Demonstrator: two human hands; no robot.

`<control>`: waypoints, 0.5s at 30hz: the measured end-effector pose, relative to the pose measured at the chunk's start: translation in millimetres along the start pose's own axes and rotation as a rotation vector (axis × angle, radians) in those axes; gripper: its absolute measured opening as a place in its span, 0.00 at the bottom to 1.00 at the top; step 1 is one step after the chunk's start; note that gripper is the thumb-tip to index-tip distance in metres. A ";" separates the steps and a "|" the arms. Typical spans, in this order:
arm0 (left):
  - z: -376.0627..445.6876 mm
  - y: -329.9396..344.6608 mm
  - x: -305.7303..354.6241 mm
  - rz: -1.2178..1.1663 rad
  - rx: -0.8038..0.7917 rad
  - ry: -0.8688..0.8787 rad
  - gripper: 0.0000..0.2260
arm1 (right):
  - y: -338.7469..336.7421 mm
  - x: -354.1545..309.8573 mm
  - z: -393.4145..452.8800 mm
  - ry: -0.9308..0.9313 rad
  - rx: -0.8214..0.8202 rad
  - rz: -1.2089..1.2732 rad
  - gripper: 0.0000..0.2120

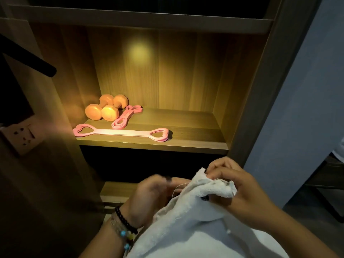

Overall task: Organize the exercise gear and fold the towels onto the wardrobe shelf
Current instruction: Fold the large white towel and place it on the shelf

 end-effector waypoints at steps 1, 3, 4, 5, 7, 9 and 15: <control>4.2 -5.3 -4.3 -0.096 0.089 -0.092 0.25 | -0.7 -1.0 -3.9 -0.019 0.006 0.034 0.13; 17.4 -16.1 -9.1 0.036 0.345 -0.124 0.19 | -2.3 -5.3 -9.9 -0.024 0.009 0.090 0.11; 24.0 -19.9 -9.3 0.183 0.453 -0.119 0.11 | -3.0 -7.6 -12.2 -0.025 0.007 0.095 0.10; 30.0 -21.2 -10.6 0.294 0.518 -0.140 0.07 | -3.9 -9.1 -13.8 -0.034 0.010 0.085 0.10; 42.4 -19.7 -17.7 0.374 0.511 -0.237 0.11 | -7.3 -12.4 -14.7 -0.065 0.039 0.051 0.11; 48.6 -14.6 -20.4 0.337 0.432 -0.310 0.10 | -12.4 -14.8 -12.8 -0.088 0.080 0.024 0.12; 39.4 12.2 36.9 0.023 0.308 -0.061 0.08 | -37.1 -29.8 5.9 -0.139 0.135 -0.066 0.14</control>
Point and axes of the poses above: each hand's wrist, its own z-axis towards the middle knuckle, its own y-axis out of the palm, x = y × z, the point moved 4 cm from there along z, towards the middle knuckle, and after that the axes turned 6 degrees about -y, right-handed, at the moved point
